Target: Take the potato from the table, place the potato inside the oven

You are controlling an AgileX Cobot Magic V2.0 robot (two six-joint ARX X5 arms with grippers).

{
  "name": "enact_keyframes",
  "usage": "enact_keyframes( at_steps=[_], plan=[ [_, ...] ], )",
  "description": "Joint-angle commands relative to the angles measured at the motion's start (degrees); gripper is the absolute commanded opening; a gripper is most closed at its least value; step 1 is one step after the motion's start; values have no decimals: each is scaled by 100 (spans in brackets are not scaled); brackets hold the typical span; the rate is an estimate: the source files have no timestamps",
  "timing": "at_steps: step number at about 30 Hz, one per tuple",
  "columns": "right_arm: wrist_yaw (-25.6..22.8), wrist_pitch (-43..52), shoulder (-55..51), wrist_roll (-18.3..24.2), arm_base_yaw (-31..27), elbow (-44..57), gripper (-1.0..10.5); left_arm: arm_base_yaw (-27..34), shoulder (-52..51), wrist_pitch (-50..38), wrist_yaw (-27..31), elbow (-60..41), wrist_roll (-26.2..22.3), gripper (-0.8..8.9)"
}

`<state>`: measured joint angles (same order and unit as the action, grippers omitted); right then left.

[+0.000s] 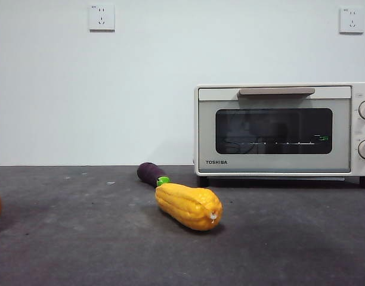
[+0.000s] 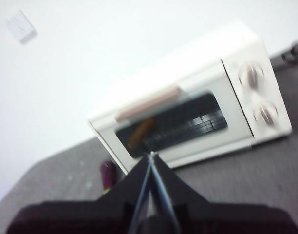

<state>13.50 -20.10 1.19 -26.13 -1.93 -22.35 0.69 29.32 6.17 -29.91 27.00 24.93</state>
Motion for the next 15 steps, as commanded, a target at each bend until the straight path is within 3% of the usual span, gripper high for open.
enact_keyframes(
  at_steps=[1,6,15],
  plan=[
    [2,28,136,186,2,-343,0,13,323,-424,-317,22,522,-5],
    [7,15,564,247,2,-997,0,-2,957,-841,-719,140,807,-5],
    [-9,-686,1832,275,2,-2267,1,-356,2371,-839,-1143,1237,750,-5]
  ],
)
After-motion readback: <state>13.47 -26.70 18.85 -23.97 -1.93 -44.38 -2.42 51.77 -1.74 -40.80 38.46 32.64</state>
